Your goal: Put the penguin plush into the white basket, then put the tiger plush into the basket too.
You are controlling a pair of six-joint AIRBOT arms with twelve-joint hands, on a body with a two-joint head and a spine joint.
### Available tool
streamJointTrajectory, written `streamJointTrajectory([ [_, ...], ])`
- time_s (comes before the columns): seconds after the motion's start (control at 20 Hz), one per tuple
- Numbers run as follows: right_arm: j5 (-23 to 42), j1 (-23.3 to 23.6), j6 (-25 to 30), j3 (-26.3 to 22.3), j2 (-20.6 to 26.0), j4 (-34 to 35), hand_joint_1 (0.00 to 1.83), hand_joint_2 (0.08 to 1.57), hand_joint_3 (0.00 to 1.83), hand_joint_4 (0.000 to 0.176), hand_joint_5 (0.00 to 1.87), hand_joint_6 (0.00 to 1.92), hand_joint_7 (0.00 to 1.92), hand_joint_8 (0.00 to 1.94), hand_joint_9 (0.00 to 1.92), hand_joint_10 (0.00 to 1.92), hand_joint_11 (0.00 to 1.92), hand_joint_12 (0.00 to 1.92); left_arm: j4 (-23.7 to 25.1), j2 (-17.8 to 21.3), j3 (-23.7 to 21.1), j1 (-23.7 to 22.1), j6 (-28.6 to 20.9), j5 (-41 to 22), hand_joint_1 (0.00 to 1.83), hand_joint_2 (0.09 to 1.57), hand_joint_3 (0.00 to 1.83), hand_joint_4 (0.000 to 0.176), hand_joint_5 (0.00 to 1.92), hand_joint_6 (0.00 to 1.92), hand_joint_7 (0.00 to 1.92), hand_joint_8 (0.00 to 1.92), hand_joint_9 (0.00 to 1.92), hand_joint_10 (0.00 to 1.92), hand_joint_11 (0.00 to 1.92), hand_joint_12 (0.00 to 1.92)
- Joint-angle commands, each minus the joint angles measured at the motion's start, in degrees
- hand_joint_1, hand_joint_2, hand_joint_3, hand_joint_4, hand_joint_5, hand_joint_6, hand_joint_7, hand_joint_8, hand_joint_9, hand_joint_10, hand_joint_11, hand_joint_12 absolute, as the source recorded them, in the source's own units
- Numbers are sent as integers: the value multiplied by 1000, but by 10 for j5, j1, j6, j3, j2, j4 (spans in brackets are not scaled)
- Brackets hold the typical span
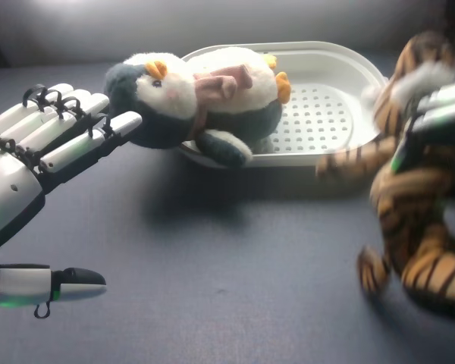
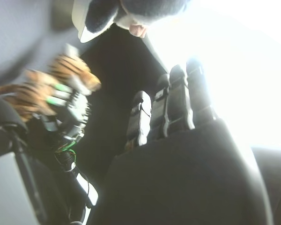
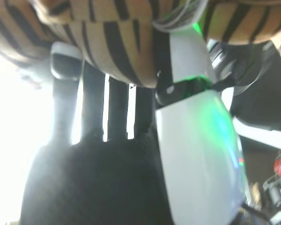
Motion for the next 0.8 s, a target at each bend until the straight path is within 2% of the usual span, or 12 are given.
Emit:
streamJointTrajectory([
  [0.0, 80, 22, -2, 12, -5, 36, 1219, 1159, 0, 0, 909, 938, 896, 1281, 872, 585, 583, 1116, -1, -3, 2, -2, -2, -75, 796, 820, 0, 156, 0, 0, 0, 0, 0, 0, 26, 13],
  [0.1, 28, 84, -5, 51, -35, 41, 1194, 1163, 2, 17, 874, 1188, 901, 1086, 918, 507, 614, 1131, -2, -5, 5, -3, -2, -73, 790, 825, 1, 160, 0, 0, 0, 0, 0, 0, 13, 8],
  [0.15, 3, 107, -5, 67, -47, 40, 1242, 1149, 8, 0, 1041, 684, 835, 1386, 849, 989, 663, 1428, -2, -6, 7, -3, -2, -72, 784, 824, 1, 162, 0, 0, 0, 0, 0, 0, 2, 3],
  [0.2, -30, 134, -5, 88, -63, 37, 1242, 1149, 8, 0, 1041, 684, 835, 1386, 849, 989, 663, 1428, -2, -7, 8, -3, -2, -69, 784, 824, 1, 162, 0, 0, 0, 0, 0, 0, 2, 3],
  [0.25, -84, 165, -5, 116, -85, 31, 1373, 1112, 0, 0, 1125, 561, 868, 1124, 931, 1311, 797, 1388, -1, -8, 9, -5, -2, -65, 762, 827, 2, 142, 0, 0, 0, 0, 0, 0, 23, 12],
  [0.4, -180, 204, -5, 166, -122, 21, 1388, 1089, 0, 0, 1212, 378, 910, 1083, 967, 1253, 786, 1243, 6, -16, 17, -11, -2, -49, 776, 820, 0, 147, 2, 1, 0, 0, 0, 0, 12, 8],
  [0.45, -198, 205, -5, 175, -127, 20, 1370, 1104, 23, 0, 1082, 714, 887, 1073, 894, 1291, 757, 1214, 8, -19, 18, -13, -2, -44, 783, 811, 0, 152, 9, 3, 0, 0, 0, 0, 10, 7],
  [0.5, -215, 205, -6, 182, -129, 20, 1190, 1136, 5, 56, 682, 67, 579, 107, 524, 211, 278, 828, 11, -20, 19, -15, -2, -40, 793, 812, 0, 154, 0, 0, 0, 0, 0, 0, 0, 1],
  [0.55, -230, 205, -6, 187, -130, 20, 1190, 1136, 5, 56, 682, 67, 579, 107, 524, 211, 278, 828, 12, -21, 19, -16, -2, -38, 793, 812, 0, 154, 0, 0, 0, 0, 0, 0, 0, 1],
  [0.6, -249, 206, -6, 196, -134, 21, 1024, 1161, 1, 113, 497, 13, 429, 21, 357, 47, 88, 698, 12, -22, 19, -16, -2, -35, 806, 807, 0, 166, 0, 0, 0, 0, 0, 0, 0, 0],
  [0.65, -263, 206, -6, 202, -137, 21, 948, 1167, 0, 143, 442, 2, 374, 3, 301, 9, 48, 595, 12, -22, 19, -16, -2, -32, 815, 806, 0, 163, 0, 0, 0, 0, 0, 0, 0, 0],
  [0.75, -279, 205, -6, 209, -142, 21, 815, 1204, 6, 158, 389, 1, 252, 0, 177, 0, 1, 391, 12, -25, 19, -16, -2, -28, 789, 816, 1, 156, 0, 0, 0, 0, 0, 0, 0, 0],
])
